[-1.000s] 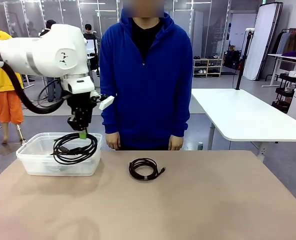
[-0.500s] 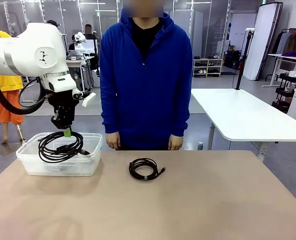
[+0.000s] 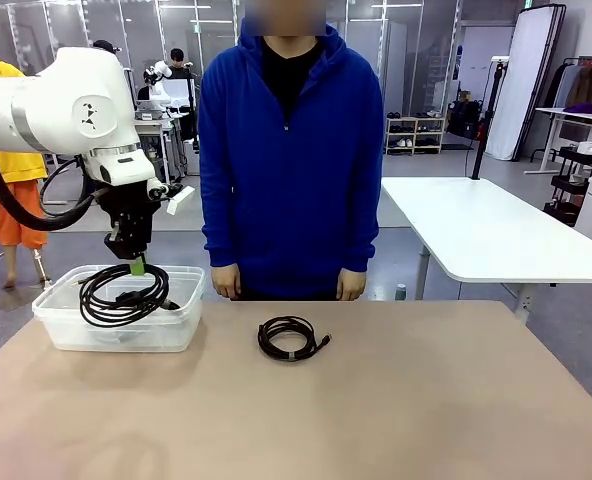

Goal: Organize and store the cables.
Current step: Place the USB Extension Cable into the Organizing box.

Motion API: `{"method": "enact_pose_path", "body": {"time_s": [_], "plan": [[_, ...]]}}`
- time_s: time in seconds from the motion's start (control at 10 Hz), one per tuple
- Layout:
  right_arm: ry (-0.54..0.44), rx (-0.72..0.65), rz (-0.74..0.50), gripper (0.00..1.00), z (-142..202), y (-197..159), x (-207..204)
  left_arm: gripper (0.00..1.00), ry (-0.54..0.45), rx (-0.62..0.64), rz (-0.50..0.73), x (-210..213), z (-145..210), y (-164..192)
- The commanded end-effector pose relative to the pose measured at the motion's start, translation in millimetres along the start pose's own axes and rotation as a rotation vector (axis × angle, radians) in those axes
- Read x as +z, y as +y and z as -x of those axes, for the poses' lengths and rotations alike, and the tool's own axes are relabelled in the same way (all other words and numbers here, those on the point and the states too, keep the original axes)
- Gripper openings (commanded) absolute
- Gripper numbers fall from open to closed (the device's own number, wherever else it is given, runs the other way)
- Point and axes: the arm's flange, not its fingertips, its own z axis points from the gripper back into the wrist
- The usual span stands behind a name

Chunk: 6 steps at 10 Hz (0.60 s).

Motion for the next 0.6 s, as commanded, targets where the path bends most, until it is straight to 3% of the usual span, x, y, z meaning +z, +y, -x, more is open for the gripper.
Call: {"method": "enact_pose_path", "body": {"time_s": [0.0, 0.2, 0.5], "plan": [[-0.015, 0.009, 0.012, 1.00, 0, 0, -2, 0.14, 0.017, 0.021, -0.033, 4, 36, 18], [-0.015, 0.009, 0.012, 1.00, 0, 0, -2, 0.14, 0.011, 0.090, -0.048, 2, 69, 39], [-0.015, 0.009, 0.012, 1.00, 0, 0, -2, 0.14, 0.017, 0.232, -0.011, -29, 105, 98]]}}
